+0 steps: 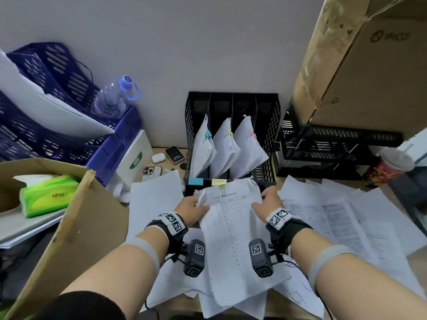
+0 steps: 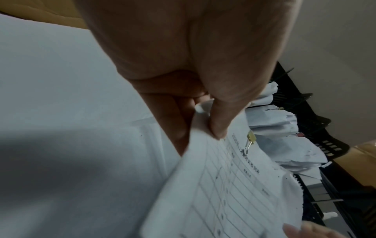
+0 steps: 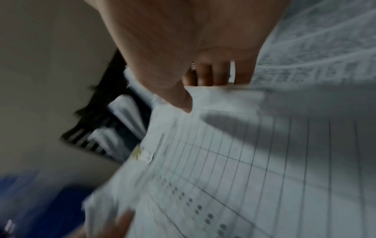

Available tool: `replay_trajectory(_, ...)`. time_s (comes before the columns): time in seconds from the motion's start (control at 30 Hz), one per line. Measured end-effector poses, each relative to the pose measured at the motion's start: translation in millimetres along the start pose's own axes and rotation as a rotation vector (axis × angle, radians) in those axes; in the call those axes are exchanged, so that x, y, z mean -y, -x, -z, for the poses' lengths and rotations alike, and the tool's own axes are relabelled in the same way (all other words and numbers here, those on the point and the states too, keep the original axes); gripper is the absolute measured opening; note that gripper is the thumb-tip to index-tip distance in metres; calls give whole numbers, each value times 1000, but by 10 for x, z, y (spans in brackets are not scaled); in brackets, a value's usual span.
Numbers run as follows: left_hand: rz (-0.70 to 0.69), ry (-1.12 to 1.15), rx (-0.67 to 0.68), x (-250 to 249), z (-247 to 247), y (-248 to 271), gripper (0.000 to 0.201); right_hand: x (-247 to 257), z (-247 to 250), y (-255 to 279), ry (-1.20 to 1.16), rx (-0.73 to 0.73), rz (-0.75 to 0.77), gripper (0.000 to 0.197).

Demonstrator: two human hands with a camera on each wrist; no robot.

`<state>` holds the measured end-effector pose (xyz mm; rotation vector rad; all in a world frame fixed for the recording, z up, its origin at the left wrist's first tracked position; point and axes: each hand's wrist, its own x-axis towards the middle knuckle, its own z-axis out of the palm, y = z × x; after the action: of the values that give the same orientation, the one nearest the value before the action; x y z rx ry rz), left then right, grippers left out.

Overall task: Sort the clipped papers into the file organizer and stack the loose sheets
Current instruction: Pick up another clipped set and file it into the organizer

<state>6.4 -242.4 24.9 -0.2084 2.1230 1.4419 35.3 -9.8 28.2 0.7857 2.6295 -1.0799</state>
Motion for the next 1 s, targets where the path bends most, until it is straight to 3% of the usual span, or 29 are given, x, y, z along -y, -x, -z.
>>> replay_trajectory(0.1, -85, -42, -9, -136, 68, -35, 14, 212, -73, 148, 168, -211, 126, 51)
replay_trajectory(0.13, -123, -55, -6, -202, 80, -33, 15, 305, -69, 212, 178, -161, 154, 54)
replay_trajectory(0.23, -255, -124, 23, -416, 73, -75, 15, 591, -100, 459, 74, 273, 82, 82)
replay_trajectory(0.3, -334, -188, 39, -584, 32, -48, 13, 702, -156, 563, 75, 385, 45, 95)
replay_trajectory(0.4, -386, -140, 138, -783, -42, -36, 10, 793, -106, 599, 200, 234, 72, 67)
replay_trajectory(0.47, -392, -37, 229, -888, -97, -38, 23, 814, 23, 579, 258, 127, 87, 47)
replay_trajectory(0.53, -405, 22, 253, -987, -144, -93, 36, 815, 156, 549, 232, 39, 101, 41)
replay_trajectory(0.67, -462, -102, 178, -1085, -208, -263, 38, 832, 457, 505, 125, -158, 88, 39)
replay_trajectory(0.8, -428, -264, 114, -1049, -301, -443, 40, 931, 859, 495, 151, -311, 104, 33)
replay_trajectory(1.0, -322, -693, -122, -971, -286, -666, 52, 1217, 1156, 405, 8, -377, 205, 23)
